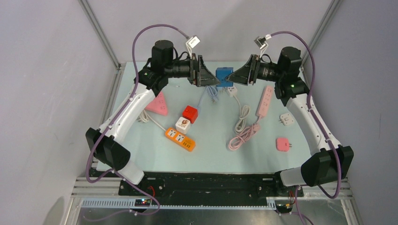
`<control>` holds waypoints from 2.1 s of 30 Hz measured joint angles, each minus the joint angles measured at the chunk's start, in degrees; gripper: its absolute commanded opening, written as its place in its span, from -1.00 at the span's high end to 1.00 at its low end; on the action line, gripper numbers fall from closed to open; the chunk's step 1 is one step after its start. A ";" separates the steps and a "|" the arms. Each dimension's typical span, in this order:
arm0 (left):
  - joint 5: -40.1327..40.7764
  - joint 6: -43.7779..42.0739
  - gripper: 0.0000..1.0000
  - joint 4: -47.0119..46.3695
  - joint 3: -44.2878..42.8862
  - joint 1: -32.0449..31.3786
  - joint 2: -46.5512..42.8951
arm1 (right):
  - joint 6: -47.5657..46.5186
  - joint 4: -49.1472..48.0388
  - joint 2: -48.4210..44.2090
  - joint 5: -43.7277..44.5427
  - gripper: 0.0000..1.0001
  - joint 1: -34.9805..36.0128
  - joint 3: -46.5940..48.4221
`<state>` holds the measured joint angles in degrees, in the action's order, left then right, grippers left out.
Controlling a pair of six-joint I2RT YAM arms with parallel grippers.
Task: Insert the plug
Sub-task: Adjust the plug.
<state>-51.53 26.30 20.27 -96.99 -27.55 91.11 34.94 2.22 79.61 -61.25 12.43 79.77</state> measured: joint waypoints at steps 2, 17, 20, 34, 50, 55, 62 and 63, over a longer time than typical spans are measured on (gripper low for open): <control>-0.31 0.02 -0.92 0.00 0.00 0.00 0.00 | -0.28 0.20 0.13 -0.61 0.29 0.28 0.66; 9.57 -3.45 -0.99 0.00 0.70 -2.27 -1.05 | -4.72 12.44 0.09 23.61 0.37 7.52 4.39; 14.19 -5.22 -0.99 0.48 0.90 -4.24 -1.77 | -3.17 13.88 -0.59 31.63 0.37 10.67 4.39; 35.58 -5.92 -0.81 -1.64 2.95 -11.39 -2.43 | 11.28 18.14 -1.51 49.07 0.38 15.32 7.26; 44.41 3.89 -0.58 -13.75 16.81 -11.93 -8.39 | 18.69 20.65 -1.44 54.77 0.35 18.69 7.26; 45.57 4.31 -0.64 -18.62 19.91 -12.20 -9.75 | 21.57 20.65 -1.44 54.53 0.35 18.91 7.26; 48.02 4.04 -0.51 -22.56 22.34 -12.57 -11.10 | 23.76 20.70 -1.16 52.30 0.35 18.73 7.26; 48.19 3.91 -0.40 -22.86 22.75 -12.59 -11.41 | 24.02 20.70 -1.01 51.82 0.35 18.62 7.26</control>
<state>-3.33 30.22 -2.59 -74.24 -40.14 79.70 58.96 22.92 78.61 -9.43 31.05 87.02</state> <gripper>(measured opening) 0.796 0.659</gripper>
